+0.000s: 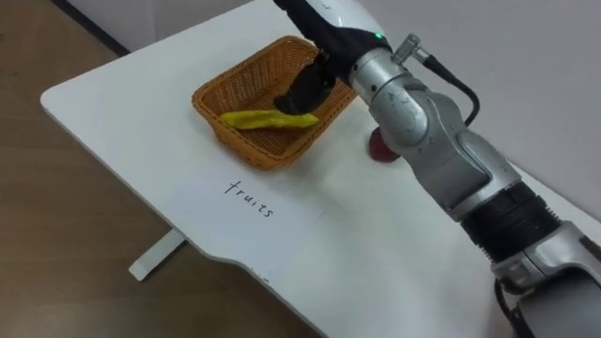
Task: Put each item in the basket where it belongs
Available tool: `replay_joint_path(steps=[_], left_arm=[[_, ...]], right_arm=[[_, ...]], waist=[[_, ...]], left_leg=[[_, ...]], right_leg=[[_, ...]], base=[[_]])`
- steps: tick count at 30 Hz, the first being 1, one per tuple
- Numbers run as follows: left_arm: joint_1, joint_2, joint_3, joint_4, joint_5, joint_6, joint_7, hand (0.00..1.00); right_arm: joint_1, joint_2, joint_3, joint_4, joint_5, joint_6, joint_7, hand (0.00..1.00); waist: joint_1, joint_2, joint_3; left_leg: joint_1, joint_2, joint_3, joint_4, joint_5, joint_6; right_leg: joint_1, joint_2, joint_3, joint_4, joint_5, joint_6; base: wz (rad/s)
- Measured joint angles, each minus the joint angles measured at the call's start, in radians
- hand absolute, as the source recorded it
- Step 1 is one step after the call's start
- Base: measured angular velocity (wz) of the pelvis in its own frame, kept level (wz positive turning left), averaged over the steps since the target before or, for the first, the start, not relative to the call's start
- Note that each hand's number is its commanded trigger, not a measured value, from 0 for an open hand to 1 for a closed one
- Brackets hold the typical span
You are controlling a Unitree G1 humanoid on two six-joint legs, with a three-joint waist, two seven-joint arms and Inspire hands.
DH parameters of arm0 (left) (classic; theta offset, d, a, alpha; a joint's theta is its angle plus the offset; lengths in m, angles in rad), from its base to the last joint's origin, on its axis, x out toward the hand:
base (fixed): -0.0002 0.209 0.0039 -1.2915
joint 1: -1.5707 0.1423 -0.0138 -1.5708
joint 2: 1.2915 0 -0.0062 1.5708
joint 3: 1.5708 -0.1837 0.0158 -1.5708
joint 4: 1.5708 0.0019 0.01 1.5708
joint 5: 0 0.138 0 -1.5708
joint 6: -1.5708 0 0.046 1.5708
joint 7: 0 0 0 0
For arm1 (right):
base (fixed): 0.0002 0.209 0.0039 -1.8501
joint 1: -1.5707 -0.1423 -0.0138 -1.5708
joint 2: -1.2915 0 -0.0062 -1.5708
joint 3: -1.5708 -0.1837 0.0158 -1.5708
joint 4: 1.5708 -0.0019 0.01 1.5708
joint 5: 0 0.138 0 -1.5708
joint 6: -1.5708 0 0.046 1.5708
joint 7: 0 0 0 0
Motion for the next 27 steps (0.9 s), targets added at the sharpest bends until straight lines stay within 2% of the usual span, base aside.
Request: replay_joint_path(steps=[2,6,9,15,20,27], left_arm=[[0.000,-0.010,0.000,-0.001,0.000,0.002,0.003,0.00],[-0.004,-0.016,0.000,0.000,0.000,0.013,0.003,0.00],[-0.003,-0.024,0.000,0.000,0.000,0.018,0.003,0.00],[-0.001,-0.036,-0.001,-0.005,0.001,0.017,0.015,0.00],[-0.008,-0.036,0.000,-0.010,0.005,0.017,0.016,0.00],[-0.028,-0.036,0.002,-0.011,0.004,0.016,0.021,0.00]], right_arm=[[0.001,0.000,-0.029,0.000,0.021,0.002,0.001,0.00],[0.040,0.000,-0.121,-0.024,0.080,0.009,0.000,0.00],[0.069,0.000,-0.129,-0.027,0.080,0.009,0.000,0.00],[0.105,0.000,-0.142,-0.027,0.075,0.009,0.001,0.00],[0.105,0.001,-0.199,-0.023,0.075,0.009,-0.007,0.00],[0.145,0.001,-0.206,-0.022,0.096,0.009,-0.026,0.00]], waist=[[-0.012,0.016,-0.0049],[-0.028,0.043,-0.0047],[-0.038,0.059,-0.0052],[-0.067,0.059,-0.0057],[-0.068,0.056,-0.0082],[-0.071,0.055,-0.0085]], left_leg=[[0.003,-0.001,0.001,0.000,-0.001,0.001],[0.015,0.000,0.010,-0.001,-0.001,0.002],[0.033,0.000,0.022,-0.009,0.002,0.004],[0.047,-0.003,0.032,-0.018,0.008,0.006],[0.056,-0.003,0.042,-0.021,0.010,0.009],[0.064,-0.001,0.046,-0.025,0.008,0.010]], right_leg=[[0.002,-0.002,0.001,0.001,0.001,0.001],[0.006,-0.005,0.003,0.013,0.000,0.001],[0.014,-0.008,0.008,0.017,0.000,0.001],[0.019,-0.010,0.033,0.015,-0.004,0.007],[0.023,-0.010,0.038,0.015,-0.004,0.007],[0.036,-0.005,0.050,-0.002,-0.003,0.008]], base=[[0.00],[-0.06],[-0.11],[-0.05],[-0.06],[0.00]])
